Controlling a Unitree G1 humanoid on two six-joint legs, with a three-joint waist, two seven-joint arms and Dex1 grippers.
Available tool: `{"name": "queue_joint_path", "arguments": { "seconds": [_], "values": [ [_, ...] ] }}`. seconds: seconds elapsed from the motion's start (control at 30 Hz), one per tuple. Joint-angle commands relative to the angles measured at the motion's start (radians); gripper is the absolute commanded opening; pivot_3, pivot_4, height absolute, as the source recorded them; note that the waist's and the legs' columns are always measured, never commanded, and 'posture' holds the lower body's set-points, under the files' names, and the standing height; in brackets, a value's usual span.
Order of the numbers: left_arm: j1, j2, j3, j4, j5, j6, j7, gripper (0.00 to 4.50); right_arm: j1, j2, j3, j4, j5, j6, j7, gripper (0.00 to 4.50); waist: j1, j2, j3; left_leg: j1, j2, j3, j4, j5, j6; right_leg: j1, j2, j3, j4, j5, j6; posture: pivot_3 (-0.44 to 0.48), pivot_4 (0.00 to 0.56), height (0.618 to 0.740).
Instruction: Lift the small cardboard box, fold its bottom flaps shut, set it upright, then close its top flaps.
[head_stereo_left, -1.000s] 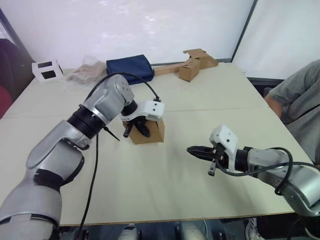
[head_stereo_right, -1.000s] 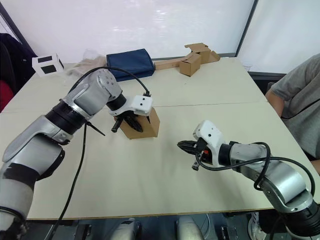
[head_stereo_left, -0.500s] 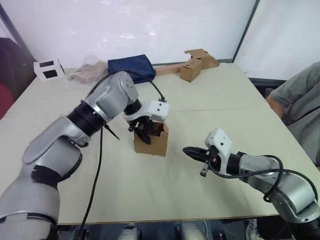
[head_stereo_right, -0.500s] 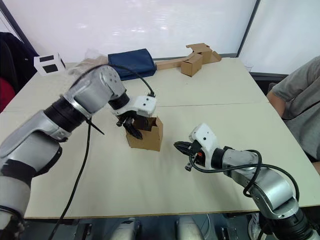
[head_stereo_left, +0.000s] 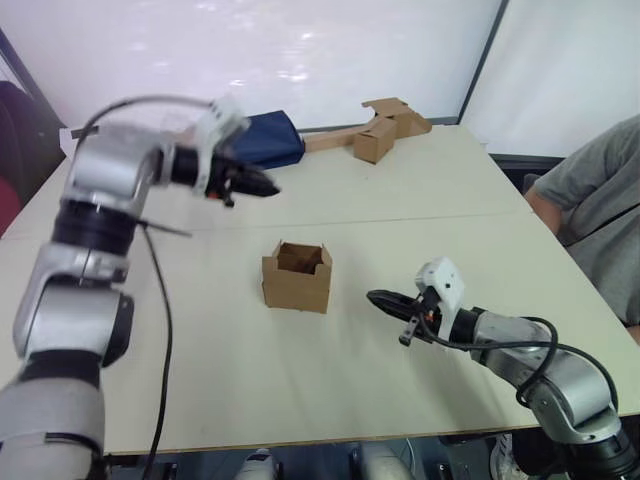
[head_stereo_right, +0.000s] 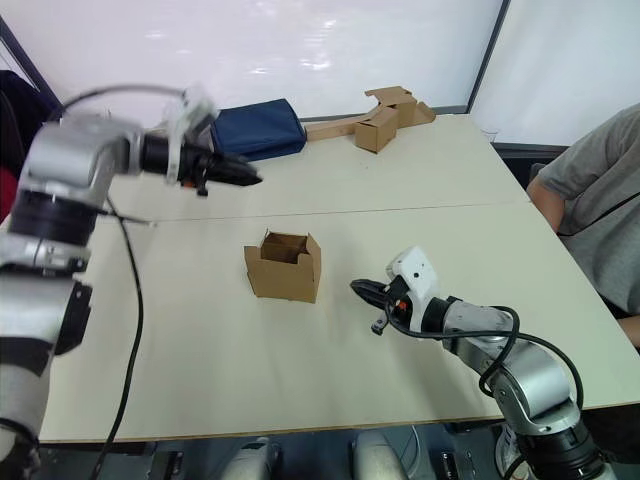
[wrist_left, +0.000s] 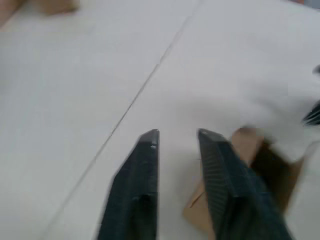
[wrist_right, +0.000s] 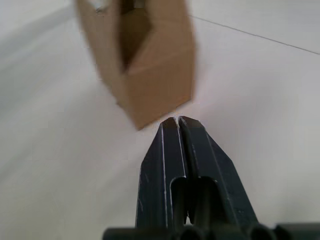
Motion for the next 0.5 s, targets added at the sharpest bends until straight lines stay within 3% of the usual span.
{"name": "queue_joint_path", "arguments": {
  "seconds": [0.03,0.23,0.5],
  "values": [
    [0.158,-0.044,0.171,-0.163,-0.063,-0.002,0.154,0.08,-0.031,0.023,0.051,0.033,-0.070,-0.044,-0.001,0.00,0.008,-0.001,0.000,-0.001,0.000,0.000,0.001,0.000,-0.001,-0.001,0.000,0.000,0.000,0.000,0.000,0.000,0.150,0.740],
    [0.437,-0.132,0.187,-0.322,-0.053,-0.089,0.274,0.08,-0.077,0.107,0.121,0.133,-0.144,-0.070,-0.016,0.00,0.029,-0.002,-0.001,0.000,-0.001,0.000,0.003,0.001,-0.001,0.001,-0.002,-0.001,0.001,0.000,0.000,0.000,0.150,0.740],
    [0.547,-0.229,0.129,-0.362,-0.044,-0.187,0.305,0.08,-0.124,0.196,0.165,0.273,-0.263,-0.151,-0.061,0.00,0.026,-0.003,-0.001,0.000,-0.001,0.000,0.003,0.001,-0.001,0.001,-0.001,-0.001,0.002,0.000,0.000,0.000,0.150,0.740]
  ]
}}
